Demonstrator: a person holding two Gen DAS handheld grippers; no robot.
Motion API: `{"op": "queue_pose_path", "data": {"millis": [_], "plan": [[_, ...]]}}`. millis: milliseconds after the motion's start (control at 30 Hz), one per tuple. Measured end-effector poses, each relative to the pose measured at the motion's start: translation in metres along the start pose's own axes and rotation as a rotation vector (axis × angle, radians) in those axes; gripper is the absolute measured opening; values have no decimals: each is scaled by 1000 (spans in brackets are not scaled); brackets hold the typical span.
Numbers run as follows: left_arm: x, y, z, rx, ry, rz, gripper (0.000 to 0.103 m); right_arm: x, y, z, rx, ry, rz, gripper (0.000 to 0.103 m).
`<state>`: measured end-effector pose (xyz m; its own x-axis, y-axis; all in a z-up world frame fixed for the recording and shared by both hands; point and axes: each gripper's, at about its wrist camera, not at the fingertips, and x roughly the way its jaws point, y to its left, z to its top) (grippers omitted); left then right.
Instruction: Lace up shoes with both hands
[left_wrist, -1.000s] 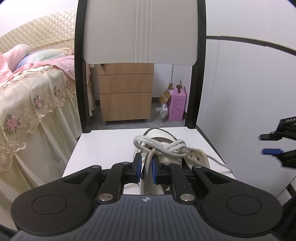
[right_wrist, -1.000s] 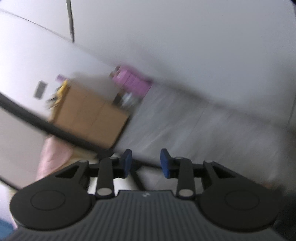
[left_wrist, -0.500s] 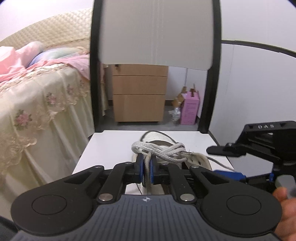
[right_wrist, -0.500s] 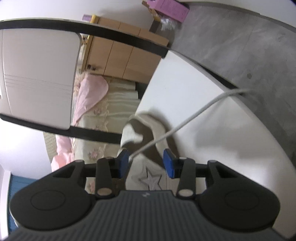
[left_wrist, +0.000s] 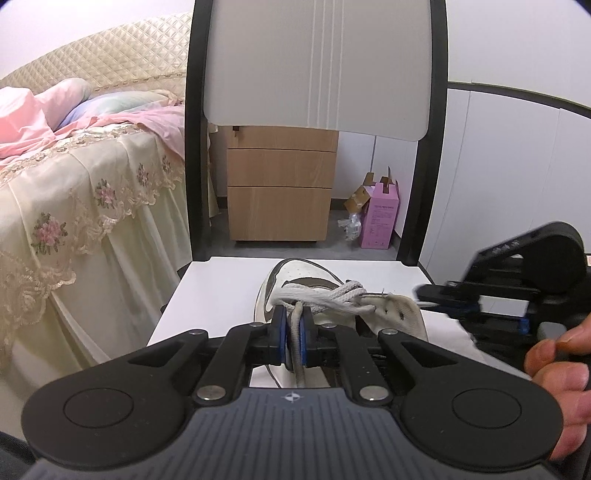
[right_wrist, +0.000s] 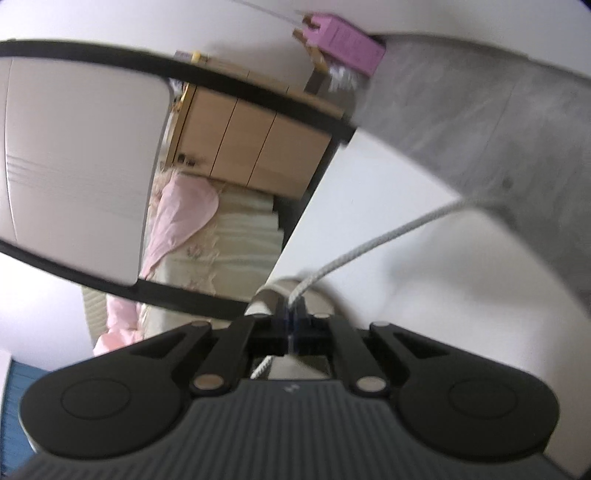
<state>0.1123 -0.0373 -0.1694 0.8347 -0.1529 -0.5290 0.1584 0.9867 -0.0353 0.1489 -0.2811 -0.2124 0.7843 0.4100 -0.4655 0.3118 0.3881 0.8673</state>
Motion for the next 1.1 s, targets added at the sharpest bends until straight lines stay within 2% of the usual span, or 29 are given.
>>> {"op": "queue_pose_path", "data": {"millis": [233,367,467,567,667,733,767,833,900,1000,1100], "plan": [[3,1,1,-9,6,-21,9,-26,-19,25,16,-109,-98,3],[2,12,2,-71,19,-81,10,-34,-27,31,-7,-102,-129,3],[0,24,2,-132,30,-136,11,-36,-23,31,-101,-81,-145,4],[-2,35,2,-193,41,-191,21,-41,-16,31,-166,-68,-131,8],[-4,47,3,-254,53,-246,39,-46,-11,29,-212,-53,-145,11],[-5,54,3,-295,60,-283,47,-51,-6,26,-249,-52,-161,25],[-6,58,3,-315,64,-301,48,-53,-3,23,-273,-61,-171,28],[-1,74,0,-415,94,-368,54,-58,5,18,-336,-73,-202,31],[11,91,-6,-556,139,-445,55,-63,14,13,-393,-89,-220,32],[34,114,-21,-783,212,-520,59,-68,24,8,-447,-127,-214,38],[53,123,-28,-879,240,-496,71,-69,32,1,-486,-147,-189,39]]}}
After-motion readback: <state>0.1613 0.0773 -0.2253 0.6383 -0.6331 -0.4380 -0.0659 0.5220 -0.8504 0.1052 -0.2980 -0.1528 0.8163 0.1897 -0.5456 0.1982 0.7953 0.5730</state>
